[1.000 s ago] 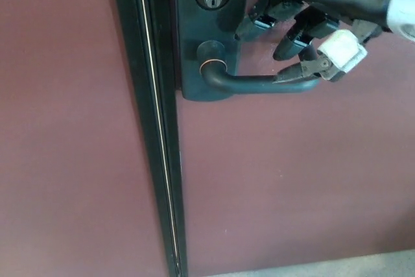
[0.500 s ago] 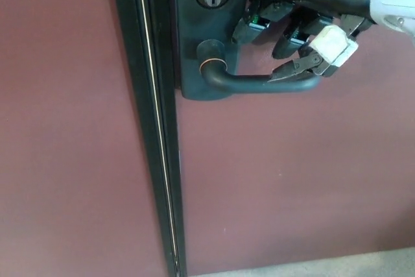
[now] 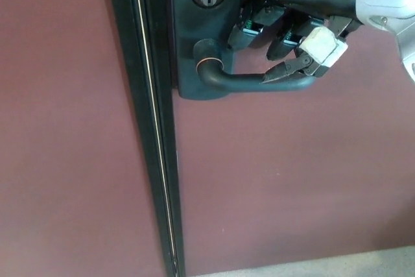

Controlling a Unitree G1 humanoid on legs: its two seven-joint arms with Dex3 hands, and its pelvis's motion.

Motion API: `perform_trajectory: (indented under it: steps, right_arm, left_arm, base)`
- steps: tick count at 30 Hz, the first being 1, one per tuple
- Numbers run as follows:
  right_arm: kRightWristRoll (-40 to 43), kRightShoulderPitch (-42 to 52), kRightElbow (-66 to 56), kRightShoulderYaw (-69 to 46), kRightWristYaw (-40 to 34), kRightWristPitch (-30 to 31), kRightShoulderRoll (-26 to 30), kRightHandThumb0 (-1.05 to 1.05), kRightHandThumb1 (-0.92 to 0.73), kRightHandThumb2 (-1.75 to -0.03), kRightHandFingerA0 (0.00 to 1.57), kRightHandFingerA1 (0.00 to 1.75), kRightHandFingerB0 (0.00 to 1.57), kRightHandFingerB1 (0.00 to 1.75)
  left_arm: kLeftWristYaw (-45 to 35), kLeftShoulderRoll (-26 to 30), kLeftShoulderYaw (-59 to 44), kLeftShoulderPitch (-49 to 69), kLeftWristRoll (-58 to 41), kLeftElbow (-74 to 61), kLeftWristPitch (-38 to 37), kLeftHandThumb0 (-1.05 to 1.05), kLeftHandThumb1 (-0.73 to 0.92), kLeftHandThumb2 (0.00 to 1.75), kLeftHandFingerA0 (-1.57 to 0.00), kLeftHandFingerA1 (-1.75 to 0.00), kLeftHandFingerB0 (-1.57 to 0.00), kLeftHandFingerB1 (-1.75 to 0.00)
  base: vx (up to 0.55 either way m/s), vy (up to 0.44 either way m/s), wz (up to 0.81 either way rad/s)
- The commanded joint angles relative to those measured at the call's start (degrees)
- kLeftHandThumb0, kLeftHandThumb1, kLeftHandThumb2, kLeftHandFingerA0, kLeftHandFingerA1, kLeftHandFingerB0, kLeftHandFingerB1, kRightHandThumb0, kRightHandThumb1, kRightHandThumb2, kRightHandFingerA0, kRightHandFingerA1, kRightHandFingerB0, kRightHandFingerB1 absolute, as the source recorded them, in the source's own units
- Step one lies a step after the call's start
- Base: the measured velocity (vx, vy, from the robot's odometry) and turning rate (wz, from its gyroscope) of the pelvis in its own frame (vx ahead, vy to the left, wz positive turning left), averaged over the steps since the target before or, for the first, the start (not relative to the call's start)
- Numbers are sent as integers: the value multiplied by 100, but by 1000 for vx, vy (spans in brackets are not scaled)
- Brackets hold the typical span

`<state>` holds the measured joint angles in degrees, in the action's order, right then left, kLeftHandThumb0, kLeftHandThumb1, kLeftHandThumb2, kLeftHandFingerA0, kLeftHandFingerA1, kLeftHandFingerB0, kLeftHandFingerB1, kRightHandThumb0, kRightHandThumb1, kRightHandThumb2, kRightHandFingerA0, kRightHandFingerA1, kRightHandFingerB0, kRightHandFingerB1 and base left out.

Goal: The robot walks towards the door handle and put its right hand on it and twist the handle

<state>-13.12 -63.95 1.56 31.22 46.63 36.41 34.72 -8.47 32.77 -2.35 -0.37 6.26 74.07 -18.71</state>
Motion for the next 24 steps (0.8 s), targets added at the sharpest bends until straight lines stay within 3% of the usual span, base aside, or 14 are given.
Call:
perform_trajectory:
  steps: [1, 16, 17, 22, 23, 24]
  right_arm:
    - [-232, -72, -7, 40, 194, -116, -89, -47, -52, -55, 52, 40, 50, 37]
    - [-393, 316, -121, 152, 506, -210, -115, -46, -52, -55, 52, 40, 49, 37]
    - [-394, 352, -177, 170, 557, -156, -106, -46, -52, -56, 51, 40, 48, 37]
    - [-420, 376, -175, 155, 662, -85, -138, -45, -52, -56, 52, 41, 48, 37]
    - [-404, 383, -205, 183, 767, 1, -140, -50, -45, -71, 51, 50, 44, 46]
    - [-420, 414, -222, 218, 794, 27, -164, -50, -45, -72, 54, 52, 44, 46]
  left_arm:
    - [33, 17, 42, -11, 102, 10, 55, -36, 51, 68, -47, -47, -38, -43]
    - [-41, 24, -109, 62, 18, 53, 100, -35, 51, 68, -46, -47, -38, -43]
    - [-37, 27, -104, 86, 26, 54, 107, -28, 59, 58, -49, -40, -41, -36]
    - [-23, 38, -84, 58, 54, 61, 111, -28, 59, 58, -49, -40, -41, -36]
    - [1, 11, -79, 45, 57, 60, 141, -35, 52, 68, -45, -46, -38, -43]
    - [9, 12, -80, 75, 58, 64, 125, -36, 51, 68, -46, -47, -38, -43]
  base:
    - [0, 0, 0]
    - [0, 0, 0]
    - [0, 0, 0]
    - [0, 0, 0]
    - [0, 0, 0]
    - [0, 0, 0]
